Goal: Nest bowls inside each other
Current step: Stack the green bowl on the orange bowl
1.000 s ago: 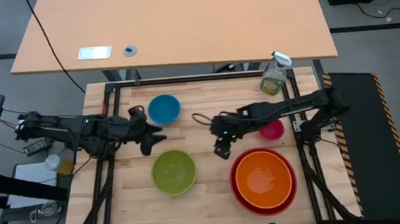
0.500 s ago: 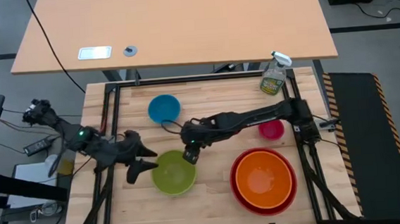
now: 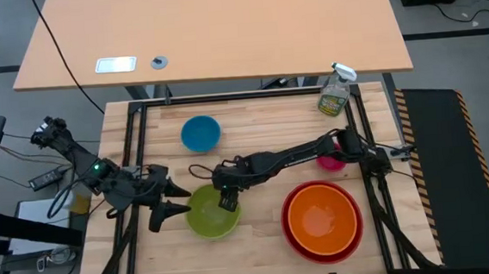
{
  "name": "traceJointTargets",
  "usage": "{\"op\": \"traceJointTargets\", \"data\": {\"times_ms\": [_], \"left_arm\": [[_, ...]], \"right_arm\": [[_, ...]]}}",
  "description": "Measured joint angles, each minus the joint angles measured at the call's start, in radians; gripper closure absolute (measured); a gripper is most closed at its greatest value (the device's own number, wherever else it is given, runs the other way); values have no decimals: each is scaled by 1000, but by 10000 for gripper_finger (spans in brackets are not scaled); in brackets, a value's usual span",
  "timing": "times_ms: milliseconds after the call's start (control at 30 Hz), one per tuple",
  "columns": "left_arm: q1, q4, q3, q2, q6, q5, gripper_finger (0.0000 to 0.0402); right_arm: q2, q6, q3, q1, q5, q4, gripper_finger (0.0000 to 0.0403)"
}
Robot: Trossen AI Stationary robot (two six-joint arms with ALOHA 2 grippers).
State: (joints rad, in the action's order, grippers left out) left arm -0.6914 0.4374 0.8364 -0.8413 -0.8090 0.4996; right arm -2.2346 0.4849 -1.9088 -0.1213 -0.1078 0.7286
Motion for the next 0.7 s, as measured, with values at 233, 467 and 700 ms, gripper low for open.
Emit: {"op": "traceJointTargets", "data": {"times_ms": [233,467,700], "left_arm": [[0,0,0,0,-56,7,159],[0,0,-1,0,-81,8,159],[0,0,-1,0,-78,8,159]], "right_arm": [[-60,19,0,-8,25,9,226],[-72,28,-1,-15,23,6,309],[-64,75,-4,-14,46,-11,385]]}}
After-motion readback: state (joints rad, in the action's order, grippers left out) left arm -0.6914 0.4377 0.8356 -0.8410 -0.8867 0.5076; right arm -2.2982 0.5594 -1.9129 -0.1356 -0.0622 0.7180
